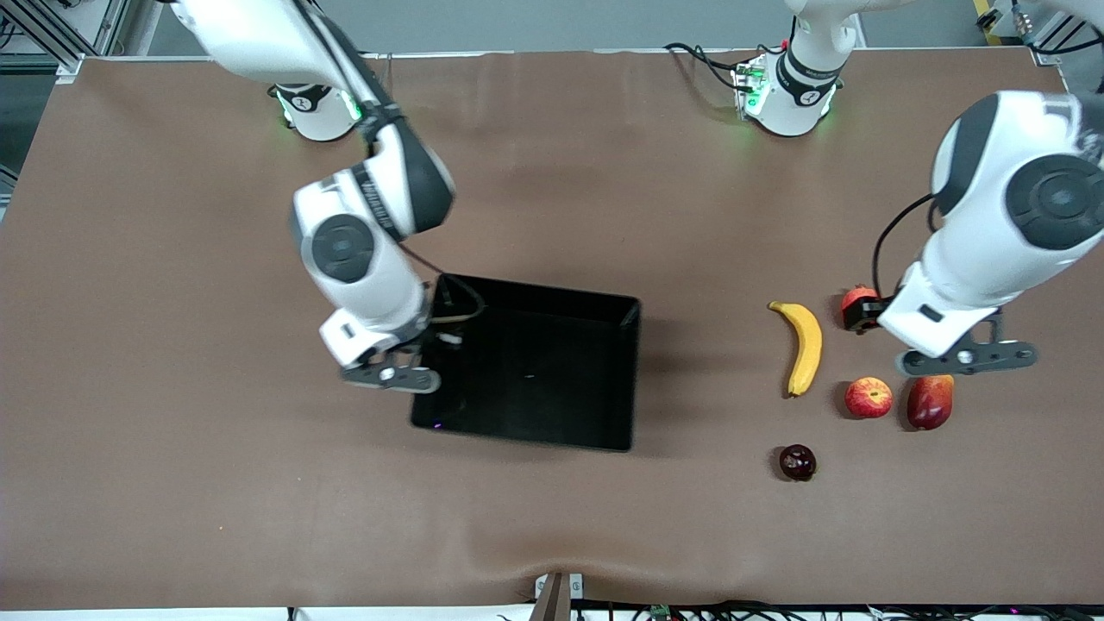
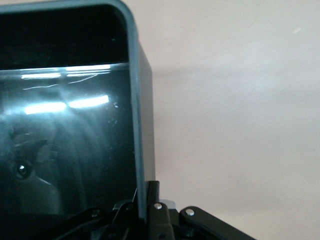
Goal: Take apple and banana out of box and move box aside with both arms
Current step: 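Release the banana with the left gripper while the right gripper drags the tray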
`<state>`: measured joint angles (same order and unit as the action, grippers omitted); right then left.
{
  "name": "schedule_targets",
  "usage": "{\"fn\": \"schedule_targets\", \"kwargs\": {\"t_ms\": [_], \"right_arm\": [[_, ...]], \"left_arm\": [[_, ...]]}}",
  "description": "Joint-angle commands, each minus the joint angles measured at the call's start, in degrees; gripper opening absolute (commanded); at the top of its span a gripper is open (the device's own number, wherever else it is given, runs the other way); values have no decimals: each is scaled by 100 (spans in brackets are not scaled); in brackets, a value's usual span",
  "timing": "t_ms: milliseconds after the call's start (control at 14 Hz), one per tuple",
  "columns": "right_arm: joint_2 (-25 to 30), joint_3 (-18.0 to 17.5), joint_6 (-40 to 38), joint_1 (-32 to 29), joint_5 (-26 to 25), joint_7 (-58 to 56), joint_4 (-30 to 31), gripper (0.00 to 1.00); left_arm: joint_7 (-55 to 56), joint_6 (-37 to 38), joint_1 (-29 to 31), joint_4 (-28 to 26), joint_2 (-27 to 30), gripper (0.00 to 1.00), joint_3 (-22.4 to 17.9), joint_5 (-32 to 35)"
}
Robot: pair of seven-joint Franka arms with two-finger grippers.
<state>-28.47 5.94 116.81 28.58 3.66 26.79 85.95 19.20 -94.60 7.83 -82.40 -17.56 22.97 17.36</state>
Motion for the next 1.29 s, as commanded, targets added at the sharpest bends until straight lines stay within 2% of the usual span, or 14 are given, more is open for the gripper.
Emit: {"fn": "schedule_targets", "kwargs": {"t_ms": [0,287,645,931,1218], "right_arm": [[509,-128,-131,-877,74,-1232,501,0],[501,-119,-300,-2257,74,-3105,738,0],[457,-119,-326,-3585,74,-4459,871,0],[264,-128,16,-4298,152,-5226,809,0],[-122,-119,393,-4685,776,-5245,800,0]], "left_arm": [[-56,117,324,40,261,100,32,-495],[-65,389,474,40,578,100,23,-646],[-197,671,622,40,956,100,-3,-874],[-617,688,763,40,1018,100,-56,-1121],[-742,776,852,23,1132,100,-47,-1129]]}}
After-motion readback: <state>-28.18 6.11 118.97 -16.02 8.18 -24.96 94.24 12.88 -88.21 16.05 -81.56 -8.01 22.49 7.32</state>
